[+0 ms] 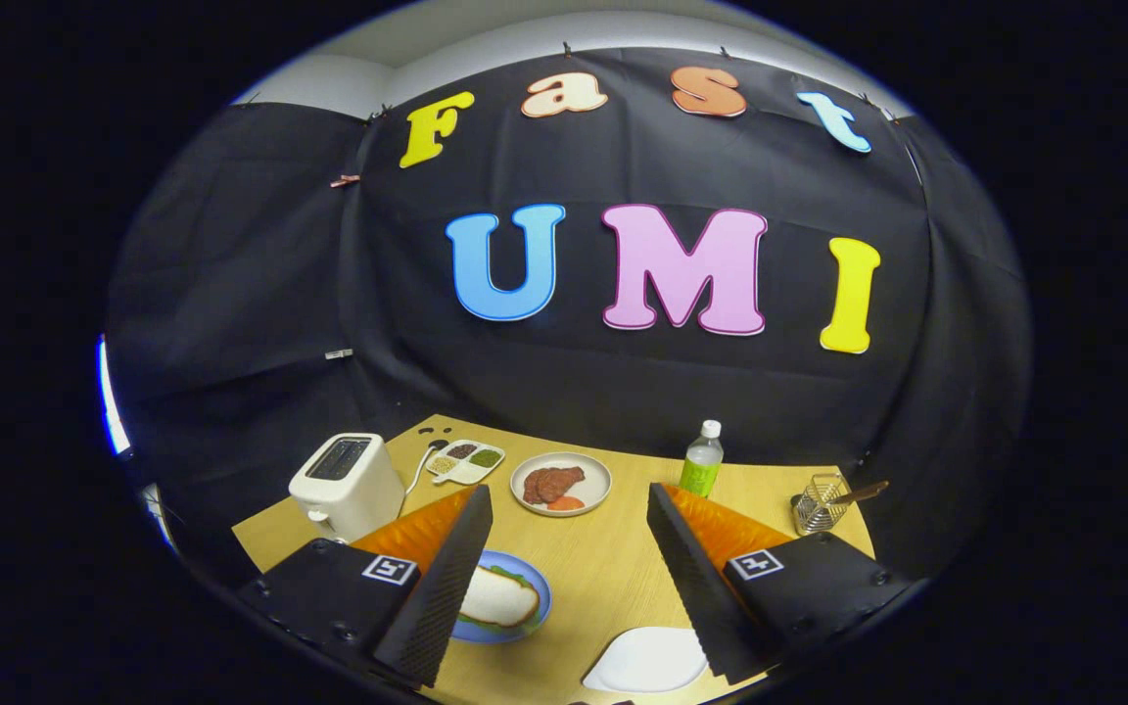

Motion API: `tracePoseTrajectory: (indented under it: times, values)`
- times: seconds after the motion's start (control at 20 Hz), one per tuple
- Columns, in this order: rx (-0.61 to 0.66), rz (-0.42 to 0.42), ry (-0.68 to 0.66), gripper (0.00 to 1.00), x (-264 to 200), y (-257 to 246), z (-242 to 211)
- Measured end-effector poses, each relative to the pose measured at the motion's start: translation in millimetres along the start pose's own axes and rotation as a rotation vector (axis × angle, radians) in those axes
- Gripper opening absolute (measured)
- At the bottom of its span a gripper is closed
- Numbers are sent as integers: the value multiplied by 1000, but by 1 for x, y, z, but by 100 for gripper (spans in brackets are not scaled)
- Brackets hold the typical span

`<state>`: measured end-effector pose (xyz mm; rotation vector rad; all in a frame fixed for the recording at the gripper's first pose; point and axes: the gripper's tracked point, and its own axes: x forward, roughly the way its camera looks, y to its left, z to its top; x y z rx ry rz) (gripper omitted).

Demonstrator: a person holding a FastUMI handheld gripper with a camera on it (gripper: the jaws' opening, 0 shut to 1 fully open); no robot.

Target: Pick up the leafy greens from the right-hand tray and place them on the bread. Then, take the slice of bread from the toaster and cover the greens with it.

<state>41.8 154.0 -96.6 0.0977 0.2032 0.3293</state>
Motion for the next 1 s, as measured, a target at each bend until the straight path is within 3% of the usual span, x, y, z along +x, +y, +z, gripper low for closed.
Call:
tracePoseTrajectory:
  times: [0.25,0.7,1.0]
  values:
    - [-54,45,-50,99,-4,2,11]
    - [-136,48,-89,99,-15,-2,15]
    - [-118,26,-105,99,-27,-17,17]
